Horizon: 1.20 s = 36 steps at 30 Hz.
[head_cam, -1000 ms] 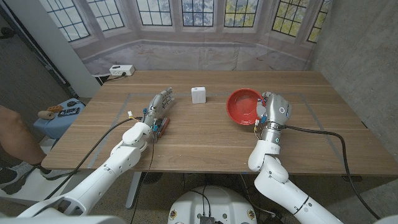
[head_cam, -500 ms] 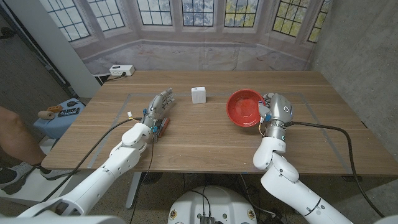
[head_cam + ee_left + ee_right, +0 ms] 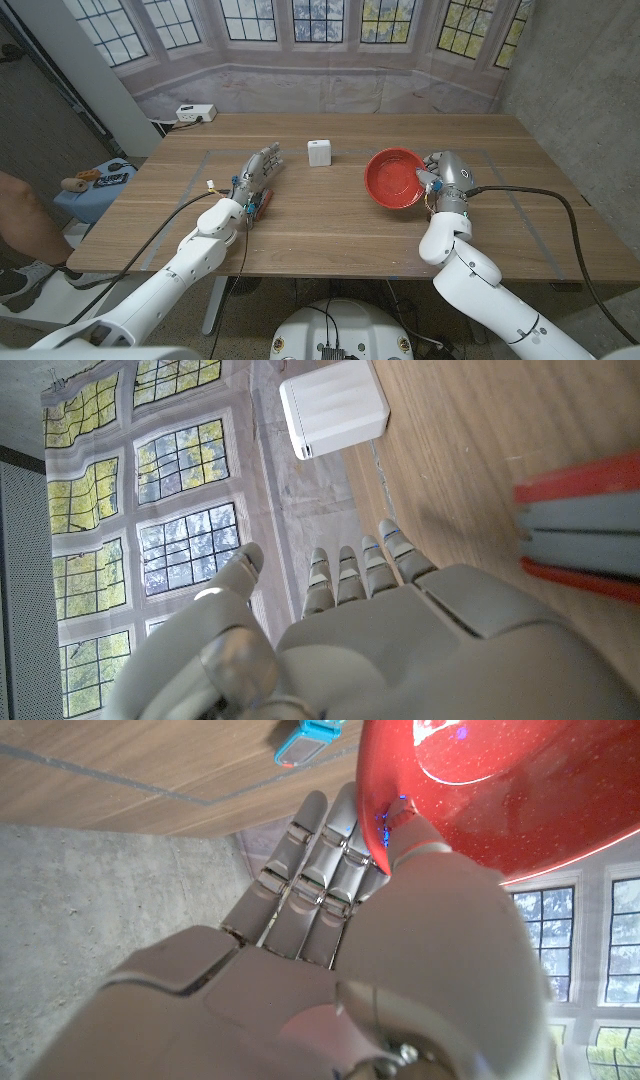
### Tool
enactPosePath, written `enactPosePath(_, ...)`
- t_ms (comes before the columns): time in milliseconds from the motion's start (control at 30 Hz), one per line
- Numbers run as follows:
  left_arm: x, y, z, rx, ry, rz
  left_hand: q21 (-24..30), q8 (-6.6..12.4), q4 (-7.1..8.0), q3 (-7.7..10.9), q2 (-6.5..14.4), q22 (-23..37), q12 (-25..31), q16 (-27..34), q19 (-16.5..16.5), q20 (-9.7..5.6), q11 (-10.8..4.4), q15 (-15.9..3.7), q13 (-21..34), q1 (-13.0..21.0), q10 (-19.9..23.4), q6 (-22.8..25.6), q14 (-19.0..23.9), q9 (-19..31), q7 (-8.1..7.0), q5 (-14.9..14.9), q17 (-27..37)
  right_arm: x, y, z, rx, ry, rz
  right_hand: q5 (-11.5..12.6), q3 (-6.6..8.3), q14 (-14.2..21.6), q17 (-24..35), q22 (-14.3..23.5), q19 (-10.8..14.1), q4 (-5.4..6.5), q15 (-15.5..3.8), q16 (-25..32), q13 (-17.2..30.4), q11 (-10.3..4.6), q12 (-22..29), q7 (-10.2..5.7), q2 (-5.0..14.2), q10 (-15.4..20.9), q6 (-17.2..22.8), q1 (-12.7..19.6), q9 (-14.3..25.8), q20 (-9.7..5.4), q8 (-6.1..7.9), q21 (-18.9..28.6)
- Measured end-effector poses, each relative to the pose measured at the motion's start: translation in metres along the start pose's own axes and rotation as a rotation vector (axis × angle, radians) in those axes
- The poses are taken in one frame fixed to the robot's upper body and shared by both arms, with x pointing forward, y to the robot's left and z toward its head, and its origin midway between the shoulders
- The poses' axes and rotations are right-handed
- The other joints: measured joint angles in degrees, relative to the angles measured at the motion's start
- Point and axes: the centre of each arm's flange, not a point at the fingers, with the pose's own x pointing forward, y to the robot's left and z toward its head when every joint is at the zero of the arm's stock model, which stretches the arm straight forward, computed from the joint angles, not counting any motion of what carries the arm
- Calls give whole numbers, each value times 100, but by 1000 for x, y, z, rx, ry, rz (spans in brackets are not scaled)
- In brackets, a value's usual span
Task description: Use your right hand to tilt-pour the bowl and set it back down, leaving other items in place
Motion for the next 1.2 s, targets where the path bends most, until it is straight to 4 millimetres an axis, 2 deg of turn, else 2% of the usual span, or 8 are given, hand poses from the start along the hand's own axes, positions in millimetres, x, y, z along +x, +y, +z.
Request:
enactPosePath(333, 2, 2, 1, 2, 0, 4, 0, 0, 0, 0, 0, 0, 0, 0, 0, 0, 0, 0, 0, 0, 0, 0, 0, 0, 0, 0, 0, 10, -9, 0, 8, 35, 97, -1, 0, -5, 27, 0, 0, 0, -4, -1, 1, 0, -19, 1, 0, 0, -1, 0, 26, 0, 0, 32)
enactPosePath(600, 2, 4, 1, 3, 0, 6, -22, 0, 0, 0, 0, 0, 0, 0, 0, 0, 0, 0, 0, 0, 0, 0, 0, 0, 0, 0, 0, 5, 6, -10, 16, 98, 207, -4, 0, -5, 53, 0, 0, 0, -3, -41, -5, 31, -22, 32, 0, 31, 29, 0, 26, 0, -1, 32)
enactPosePath(633, 3, 4, 1, 4, -1, 8, -22, 0, 0, 0, 0, 0, -5, 0, 0, 0, 0, 0, 0, 0, 0, 0, 0, 0, 0, 0, 0, 15, -9, -3, 10, 72, 194, -5, 0, -5, 53, 0, 0, 0, -3, -41, -4, 31, -22, 32, 0, 31, 29, 1, 26, 0, -1, 32)
enactPosePath(667, 3, 4, 1, 4, -1, 9, -22, 0, 0, 0, 0, 0, -24, 0, 0, 0, 0, 0, 0, 0, 0, 0, 0, 0, 0, 0, 0, 17, -12, -2, 8, 68, 190, -5, 0, -5, 53, 0, -2, 0, -3, -41, -4, 31, -22, 32, 1, 31, 29, 1, 26, 2, -1, 32)
enactPosePath(800, 3, 5, 1, 4, -1, 11, -22, 0, 0, 1, 0, 0, -24, 0, 0, 0, 0, 0, 0, 0, 0, 0, 0, 0, 0, 0, 0, 18, -9, -4, 14, 87, 239, -6, 0, -5, 53, 0, -31, 0, -3, -41, -1, 31, -23, 32, 1, 31, 29, 1, 26, 31, -6, 32)
enactPosePath(967, 4, 5, 2, 5, -1, 12, -22, 0, 1, 1, 0, 0, -24, 0, 0, 0, 0, 0, 0, 0, 0, 0, 0, 0, 0, 0, 0, 27, -23, 1, 9, 70, 226, -23, 0, -4, 80, 0, -31, 0, -3, -75, 4, 31, -43, 32, 8, 31, 28, 8, 25, 31, -10, 63)
enactPosePath(1000, 5, 5, 2, 6, -3, 13, -22, 0, 1, 1, 0, 0, -24, 0, 0, 0, 0, 0, 0, 0, 0, 0, 0, 0, 0, 0, 0, 23, -14, -3, 20, 97, 292, -23, 0, -2, 80, 0, -31, 0, -5, -87, 4, 31, -43, 32, 8, 31, 28, 8, 25, 31, -11, 63)
enactPosePath(1200, 6, 5, 3, 9, -5, 13, -22, 0, 1, 1, 0, 0, -23, 0, -1, 0, 0, 0, 0, 0, 0, 0, 0, 0, 0, 0, 0, 29, -21, 1, 8, 85, 304, -24, 0, 14, 80, -29, -51, 0, -18, -89, 19, 31, -47, 36, 8, 31, 24, 8, 52, 10, -17, 63)
